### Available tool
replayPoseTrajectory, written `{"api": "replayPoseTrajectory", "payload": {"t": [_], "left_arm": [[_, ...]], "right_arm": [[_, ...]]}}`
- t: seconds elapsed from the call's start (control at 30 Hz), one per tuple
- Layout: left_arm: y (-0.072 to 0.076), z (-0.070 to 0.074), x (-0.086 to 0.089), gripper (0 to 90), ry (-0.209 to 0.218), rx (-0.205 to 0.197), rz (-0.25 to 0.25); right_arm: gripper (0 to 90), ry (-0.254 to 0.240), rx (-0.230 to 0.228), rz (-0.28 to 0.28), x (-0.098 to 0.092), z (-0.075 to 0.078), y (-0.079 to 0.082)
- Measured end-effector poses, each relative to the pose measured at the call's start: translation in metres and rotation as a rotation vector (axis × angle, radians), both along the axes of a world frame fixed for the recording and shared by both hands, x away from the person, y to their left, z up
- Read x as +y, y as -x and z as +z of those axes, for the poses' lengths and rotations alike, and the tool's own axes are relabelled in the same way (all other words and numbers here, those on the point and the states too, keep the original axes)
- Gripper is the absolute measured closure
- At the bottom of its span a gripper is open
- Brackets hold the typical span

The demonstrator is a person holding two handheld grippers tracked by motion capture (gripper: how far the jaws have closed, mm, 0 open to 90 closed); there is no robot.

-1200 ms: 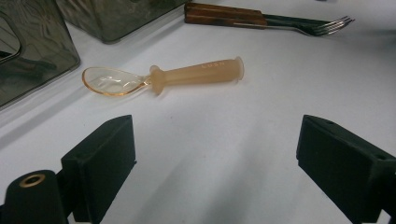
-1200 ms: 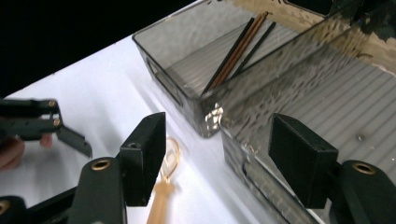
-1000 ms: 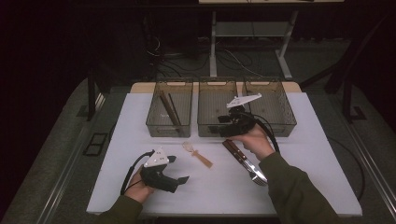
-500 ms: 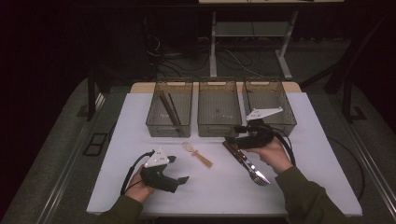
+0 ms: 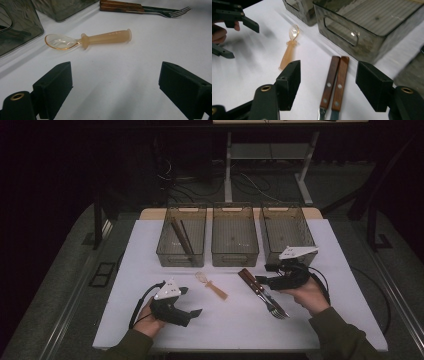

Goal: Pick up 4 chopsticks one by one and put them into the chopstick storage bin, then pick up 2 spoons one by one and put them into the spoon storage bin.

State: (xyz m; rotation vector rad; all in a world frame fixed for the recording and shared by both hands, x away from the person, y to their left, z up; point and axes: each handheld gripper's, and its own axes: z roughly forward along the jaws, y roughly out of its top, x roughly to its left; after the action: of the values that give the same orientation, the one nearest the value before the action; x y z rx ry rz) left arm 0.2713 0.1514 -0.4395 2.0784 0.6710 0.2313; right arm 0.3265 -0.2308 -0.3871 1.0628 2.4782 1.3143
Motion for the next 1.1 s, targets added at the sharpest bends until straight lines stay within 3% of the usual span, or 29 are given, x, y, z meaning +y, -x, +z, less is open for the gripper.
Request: {"api": "replayPoseTrajectory", "payload": {"t": [0.53, 1.1], "left_arm": [[0.001, 0.000, 0.000, 10.3, 0.003, 0.000, 0.004], [0.000, 0.001, 0.001, 10.3, 0.004, -0.001, 0.007]], "right_arm": [[36.5, 0.000, 0.020, -0.045, -0.041, -0.008, 0.021], [36.5, 0.027, 0.031, -0.144, -0.096, -0.024, 0.042]]}}
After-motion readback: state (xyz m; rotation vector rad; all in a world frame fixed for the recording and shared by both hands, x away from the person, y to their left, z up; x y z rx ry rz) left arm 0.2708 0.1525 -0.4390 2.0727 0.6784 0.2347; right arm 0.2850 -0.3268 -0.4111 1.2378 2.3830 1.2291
